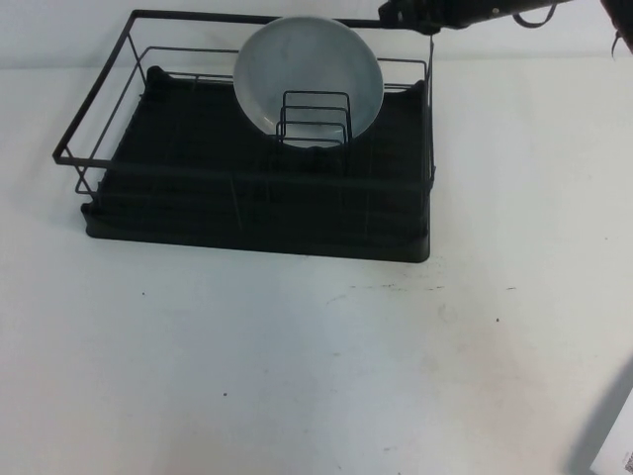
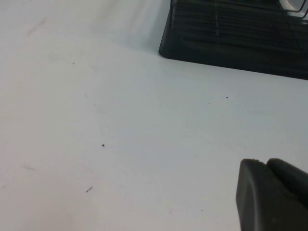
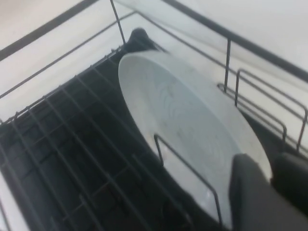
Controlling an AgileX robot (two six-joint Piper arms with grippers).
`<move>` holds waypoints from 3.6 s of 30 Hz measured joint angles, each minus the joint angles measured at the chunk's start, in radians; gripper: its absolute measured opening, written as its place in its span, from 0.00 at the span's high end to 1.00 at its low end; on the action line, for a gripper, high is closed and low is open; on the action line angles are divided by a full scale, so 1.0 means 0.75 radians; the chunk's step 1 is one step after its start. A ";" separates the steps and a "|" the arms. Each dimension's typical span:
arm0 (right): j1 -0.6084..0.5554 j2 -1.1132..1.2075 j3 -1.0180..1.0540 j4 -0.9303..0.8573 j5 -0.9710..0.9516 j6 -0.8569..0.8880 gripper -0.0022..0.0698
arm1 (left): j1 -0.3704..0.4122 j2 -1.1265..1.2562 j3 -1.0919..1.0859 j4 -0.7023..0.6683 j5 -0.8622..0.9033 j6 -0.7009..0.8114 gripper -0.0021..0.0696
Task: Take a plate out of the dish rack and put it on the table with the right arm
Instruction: Grasp the plate from the shelf, then place the plate from the table
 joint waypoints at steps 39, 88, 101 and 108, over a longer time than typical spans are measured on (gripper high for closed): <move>0.066 0.203 0.000 0.030 -0.372 -0.390 0.52 | 0.000 0.000 0.000 0.000 0.000 0.000 0.98; 0.034 -0.003 0.000 -0.030 -0.225 -0.391 0.89 | 0.000 0.000 0.000 0.000 0.000 0.000 0.98; 0.034 -0.384 0.000 -0.451 0.323 0.156 0.89 | 0.000 0.000 0.000 0.000 0.000 0.000 0.98; 0.034 -0.636 0.181 -0.556 0.352 0.316 0.89 | 0.000 0.000 0.000 0.000 0.000 0.000 0.98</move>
